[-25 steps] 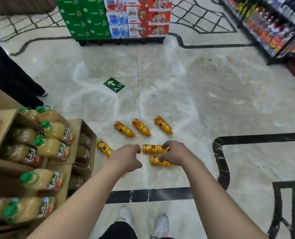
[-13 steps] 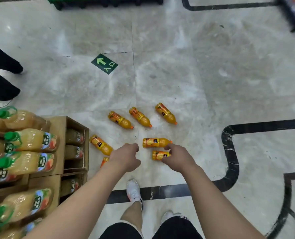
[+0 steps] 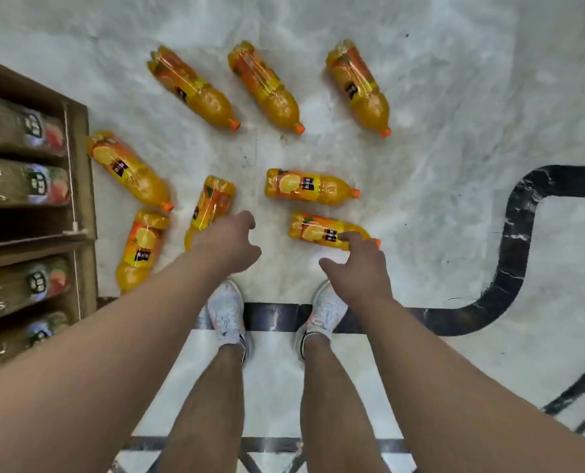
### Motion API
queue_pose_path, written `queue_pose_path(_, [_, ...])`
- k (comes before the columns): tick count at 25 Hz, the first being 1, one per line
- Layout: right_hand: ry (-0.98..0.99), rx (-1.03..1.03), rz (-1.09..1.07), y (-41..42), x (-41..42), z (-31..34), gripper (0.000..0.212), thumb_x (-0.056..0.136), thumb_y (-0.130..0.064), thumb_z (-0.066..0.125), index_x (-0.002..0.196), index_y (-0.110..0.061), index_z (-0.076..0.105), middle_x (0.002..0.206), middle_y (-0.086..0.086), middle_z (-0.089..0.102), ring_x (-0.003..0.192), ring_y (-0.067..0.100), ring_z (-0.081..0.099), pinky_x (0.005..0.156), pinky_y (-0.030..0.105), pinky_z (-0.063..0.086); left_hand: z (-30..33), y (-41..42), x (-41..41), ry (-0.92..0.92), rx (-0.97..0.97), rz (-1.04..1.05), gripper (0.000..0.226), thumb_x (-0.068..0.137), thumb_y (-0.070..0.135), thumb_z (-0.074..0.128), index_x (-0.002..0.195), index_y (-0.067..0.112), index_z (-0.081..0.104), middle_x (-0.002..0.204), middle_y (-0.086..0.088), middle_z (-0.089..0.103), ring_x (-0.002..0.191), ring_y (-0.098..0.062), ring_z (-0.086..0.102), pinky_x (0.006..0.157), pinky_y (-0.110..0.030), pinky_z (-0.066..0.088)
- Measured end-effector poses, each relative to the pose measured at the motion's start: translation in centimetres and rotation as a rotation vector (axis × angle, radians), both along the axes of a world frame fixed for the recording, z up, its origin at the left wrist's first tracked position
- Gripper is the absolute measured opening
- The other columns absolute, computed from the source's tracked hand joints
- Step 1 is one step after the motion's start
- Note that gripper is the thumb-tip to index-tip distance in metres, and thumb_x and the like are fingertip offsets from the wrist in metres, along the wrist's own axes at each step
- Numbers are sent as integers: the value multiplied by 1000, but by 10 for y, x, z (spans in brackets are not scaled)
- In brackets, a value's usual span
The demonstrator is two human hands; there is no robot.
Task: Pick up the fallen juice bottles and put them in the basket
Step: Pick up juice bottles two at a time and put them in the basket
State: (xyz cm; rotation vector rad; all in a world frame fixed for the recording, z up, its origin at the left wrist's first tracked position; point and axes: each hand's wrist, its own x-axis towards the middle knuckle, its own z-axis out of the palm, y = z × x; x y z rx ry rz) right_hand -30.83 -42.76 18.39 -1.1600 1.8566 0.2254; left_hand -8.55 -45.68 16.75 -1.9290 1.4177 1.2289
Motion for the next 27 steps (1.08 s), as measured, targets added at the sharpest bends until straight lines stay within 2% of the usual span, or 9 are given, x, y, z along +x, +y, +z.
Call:
queue_pose_path(3, [29, -22, 48, -2, 0, -94, 58, 88, -33, 72, 140, -17, 53, 137, 13, 52, 131, 34, 45, 99, 44, 43, -84, 4, -3, 40, -6, 12, 54, 88, 34, 70, 139, 25, 53, 132, -6, 61, 118, -28, 59, 95, -43, 53])
queue_pose_path(7, [90, 6, 214, -6, 6, -203, 68, 86, -33, 74, 146, -21, 46, 139, 16, 47, 131, 39, 41, 101, 45, 41, -179, 12, -3, 54, -2, 1, 56, 89, 36, 71, 140, 22, 52, 132, -7, 61, 114, -29, 60, 85, -37, 53])
queue_pose_path(11, [175, -15, 369, -13, 5, -271, 88, 80, -29, 81, 153, -25, 33, 148, 16, 38, 138, 39, 34, 106, 49, 38, -228, 21, 9, 47, 2, -10, 55, 88, 39, 71, 138, 25, 52, 130, -5, 61, 114, -28, 60, 92, -45, 55])
queue_pose_path(14, [261, 35, 579, -20, -7, -312, 108, 72, -33, 89, 157, -26, 23, 154, 16, 34, 144, 39, 28, 116, 54, 29, -247, 30, 26, 16, -70, 4, 51, 89, 37, 70, 136, 26, 52, 130, -4, 58, 116, -27, 58, 89, -45, 54])
queue_pose_path(17, [262, 75, 673, -28, -19, -333, 117, 65, -34, 93, 156, -33, 19, 148, 13, 41, 141, 39, 34, 117, 59, 24, -252, 34, 52, -131, -228, 40, 61, 89, 38, 72, 142, 24, 46, 144, -5, 45, 124, -30, 52, 82, -43, 47])
queue_pose_path(19, [276, 64, 717, -34, -22, -335, 114, 64, -34, 91, 154, -32, 21, 140, 15, 47, 131, 41, 43, 109, 58, 33, -254, 32, 75, -264, -300, 33, 78, 84, 42, 76, 148, 20, 37, 155, -10, 31, 133, -35, 42, 91, -50, 47])
queue_pose_path(22, [284, 74, 771, -34, -23, -336, 111, 62, -42, 89, 151, -29, 24, 128, 14, 52, 118, 42, 50, 93, 54, 43, -267, 33, 103, -317, -282, 64, 105, 76, 50, 83, 158, 25, 23, 163, -14, 18, 140, -42, 35, 98, -57, 46])
queue_pose_path(25, [191, 69, 624, -25, -15, -330, 111, 58, -48, 88, 149, -27, 27, 121, 17, 54, 112, 42, 49, 87, 51, 49, -289, 37, 116, -326, -227, 48, 124, 73, 58, 83, 162, 36, 0, 164, -16, 16, 144, -43, 32, 98, -58, 45])
queue_pose_path(27, [133, 64, 492, -19, -4, -326, 107, 60, -51, 86, 147, -24, 30, 119, 18, 54, 110, 42, 50, 86, 48, 50, -301, 41, 117, -299, -210, 76, 135, 71, 57, 86, 159, 43, -16, 161, -19, 24, 144, -43, 33, 98, -60, 45])
